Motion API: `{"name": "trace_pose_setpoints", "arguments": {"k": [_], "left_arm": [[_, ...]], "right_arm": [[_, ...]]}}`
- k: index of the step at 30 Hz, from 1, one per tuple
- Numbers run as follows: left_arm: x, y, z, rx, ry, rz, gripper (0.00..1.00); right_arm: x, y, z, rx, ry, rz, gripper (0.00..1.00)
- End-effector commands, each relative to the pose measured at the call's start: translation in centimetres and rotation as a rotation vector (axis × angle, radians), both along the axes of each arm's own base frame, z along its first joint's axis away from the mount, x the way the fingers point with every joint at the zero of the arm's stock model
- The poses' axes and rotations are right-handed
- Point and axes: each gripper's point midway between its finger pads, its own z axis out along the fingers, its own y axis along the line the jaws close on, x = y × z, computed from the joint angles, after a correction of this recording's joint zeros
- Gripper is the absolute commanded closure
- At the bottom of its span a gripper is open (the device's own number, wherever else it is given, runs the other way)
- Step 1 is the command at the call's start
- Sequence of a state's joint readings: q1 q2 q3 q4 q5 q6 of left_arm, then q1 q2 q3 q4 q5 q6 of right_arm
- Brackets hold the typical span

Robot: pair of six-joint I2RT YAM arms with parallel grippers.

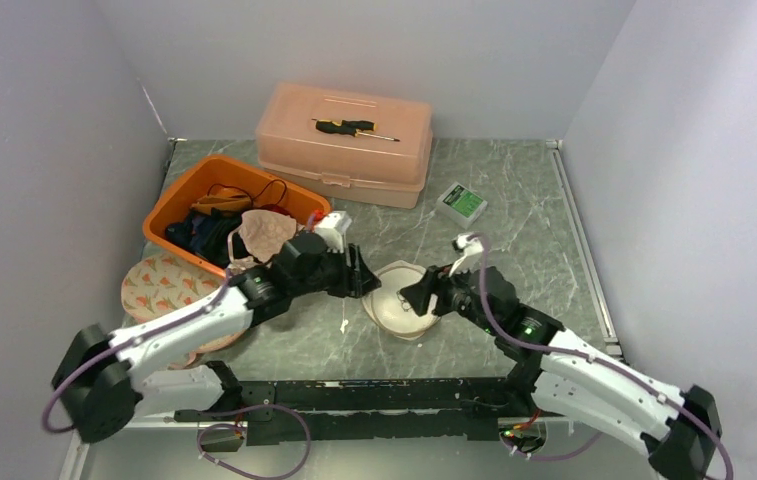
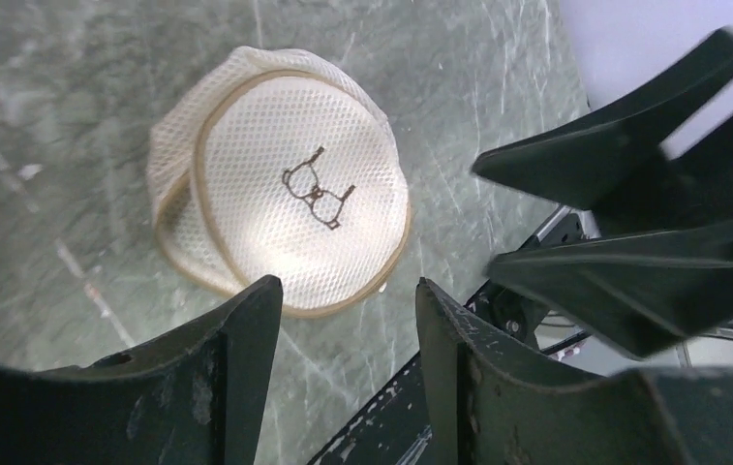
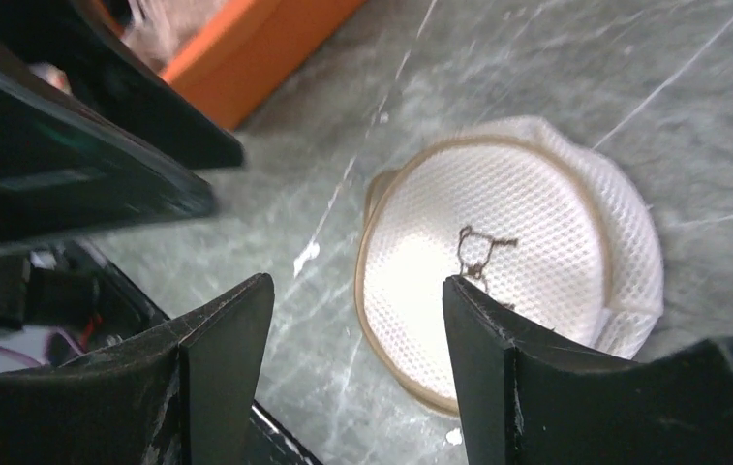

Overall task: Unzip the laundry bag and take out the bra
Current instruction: Close the laundry bag at the center of the board, then move the laundry bag to the center of the board.

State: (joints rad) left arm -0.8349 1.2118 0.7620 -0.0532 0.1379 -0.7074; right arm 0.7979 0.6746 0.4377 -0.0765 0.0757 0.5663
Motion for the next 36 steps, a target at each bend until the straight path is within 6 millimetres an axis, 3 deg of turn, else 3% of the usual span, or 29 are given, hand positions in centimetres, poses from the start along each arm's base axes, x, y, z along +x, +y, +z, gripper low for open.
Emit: {"name": "trace_pose_setpoints", "arguments": {"k": [1, 7, 15, 20, 24, 30, 36], "left_arm": [[-1.1, 5.0, 0.0, 0.076, -0.019, 0.134, 0.42], [-2.4, 10.1, 0.5, 0.050, -0.062, 0.296, 0.33], [-4.0, 11.8, -0.4, 0.054, -0.012, 0.323, 0.32], [-4.2, 13.0, 0.7, 0.053, -0.005, 0.377, 0.34], [-4.5, 14.7, 0.7, 0.051, 0.004, 0.446, 0.35], [-5.1, 15.6, 0.2, 0.045, 0.023, 0.481, 0.36], [-5.0, 16.0, 0.1, 0.056, 0.025, 0.499, 0.36]], "right_arm": [[-0.8, 1.9, -0.7, -0.121, -0.015, 0.053, 0.32], [-1.0, 5.4, -3.2, -0.300, -0.014, 0.067, 0.31], [-3.0, 10.5, -6.2, -0.475, -0.014, 0.130, 0.31], [-4.3, 12.8, -7.9, -0.520, 0.018, 0.152, 0.37], [-4.5, 13.0, -10.4, -0.546, 0.071, 0.143, 0.44], [-4.5, 12.7, -13.3, -0.583, 0.121, 0.123, 0.47], [-2.9, 10.0, -14.5, -0.578, 0.179, 0.026, 0.47]]}}
